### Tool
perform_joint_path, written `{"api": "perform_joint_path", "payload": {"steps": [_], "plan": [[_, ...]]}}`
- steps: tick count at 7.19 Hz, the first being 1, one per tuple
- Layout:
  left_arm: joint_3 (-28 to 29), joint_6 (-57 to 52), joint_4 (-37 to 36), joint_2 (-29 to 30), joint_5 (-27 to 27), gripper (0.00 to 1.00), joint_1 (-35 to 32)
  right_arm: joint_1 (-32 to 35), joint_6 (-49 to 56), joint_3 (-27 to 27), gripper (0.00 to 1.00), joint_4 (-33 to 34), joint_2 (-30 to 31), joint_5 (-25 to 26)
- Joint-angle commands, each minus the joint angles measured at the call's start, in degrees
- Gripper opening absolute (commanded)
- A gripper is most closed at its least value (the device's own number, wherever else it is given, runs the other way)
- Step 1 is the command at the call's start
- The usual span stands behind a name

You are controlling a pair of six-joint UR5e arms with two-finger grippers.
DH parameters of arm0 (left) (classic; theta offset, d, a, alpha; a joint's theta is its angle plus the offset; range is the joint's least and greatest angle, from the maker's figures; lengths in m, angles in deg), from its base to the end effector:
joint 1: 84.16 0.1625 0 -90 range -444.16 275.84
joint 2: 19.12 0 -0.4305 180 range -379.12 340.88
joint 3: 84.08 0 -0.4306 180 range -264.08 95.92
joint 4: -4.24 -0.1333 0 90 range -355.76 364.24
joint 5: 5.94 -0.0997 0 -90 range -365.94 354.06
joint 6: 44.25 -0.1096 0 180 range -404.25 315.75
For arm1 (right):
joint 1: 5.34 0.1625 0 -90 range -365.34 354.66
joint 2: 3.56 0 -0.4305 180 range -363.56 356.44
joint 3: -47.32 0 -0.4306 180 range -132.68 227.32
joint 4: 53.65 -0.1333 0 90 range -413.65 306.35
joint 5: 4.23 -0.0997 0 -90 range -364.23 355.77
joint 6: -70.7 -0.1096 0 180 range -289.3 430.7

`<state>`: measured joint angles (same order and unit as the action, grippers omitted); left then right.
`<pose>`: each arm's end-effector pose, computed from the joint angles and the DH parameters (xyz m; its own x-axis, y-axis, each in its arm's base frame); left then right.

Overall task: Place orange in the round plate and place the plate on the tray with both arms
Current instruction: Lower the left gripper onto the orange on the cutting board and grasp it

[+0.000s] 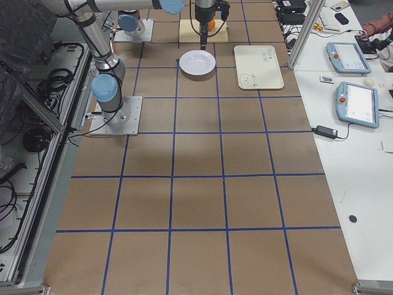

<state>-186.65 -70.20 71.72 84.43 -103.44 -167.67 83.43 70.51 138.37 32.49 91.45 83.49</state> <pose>-0.0527 -0.5899 0.2767 -0.9360 0.3405 -0.0897 0.3300 0.9371 0.1135 0.1271 -0.4947 0.5118 -0.9989 0.0247 -0.0398 0.0248 0.9997 -0.0016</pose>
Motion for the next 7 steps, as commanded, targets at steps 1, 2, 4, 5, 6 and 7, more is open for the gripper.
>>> {"api": "perform_joint_path", "payload": {"steps": [1,2,4,5,6,7], "plan": [[-4.46,-9.86,-6.03,2.35,-3.40,1.00,0.45,0.00,0.01,0.00,1.00,0.09,-0.01,-0.01],[-5.00,-11.29,-7.44,3.23,-3.40,1.00,0.45,0.09,0.01,0.09,1.00,0.09,-0.01,-0.27],[-6.84,-14.45,-8.16,5.51,-3.66,0.94,0.45,0.09,0.01,0.00,1.00,0.17,-0.01,-0.18],[-6.68,-15.52,-8.51,6.05,-3.67,0.86,0.45,0.00,0.10,0.00,1.00,0.17,-0.01,-0.10],[-6.94,-17.53,-11.21,6.66,-3.84,0.77,0.45,0.09,0.10,0.00,1.00,0.17,-0.01,-0.18],[-6.76,-18.16,-11.50,6.75,-3.84,0.48,0.63,0.09,0.01,0.00,1.00,0.17,-0.01,-0.27]]}}
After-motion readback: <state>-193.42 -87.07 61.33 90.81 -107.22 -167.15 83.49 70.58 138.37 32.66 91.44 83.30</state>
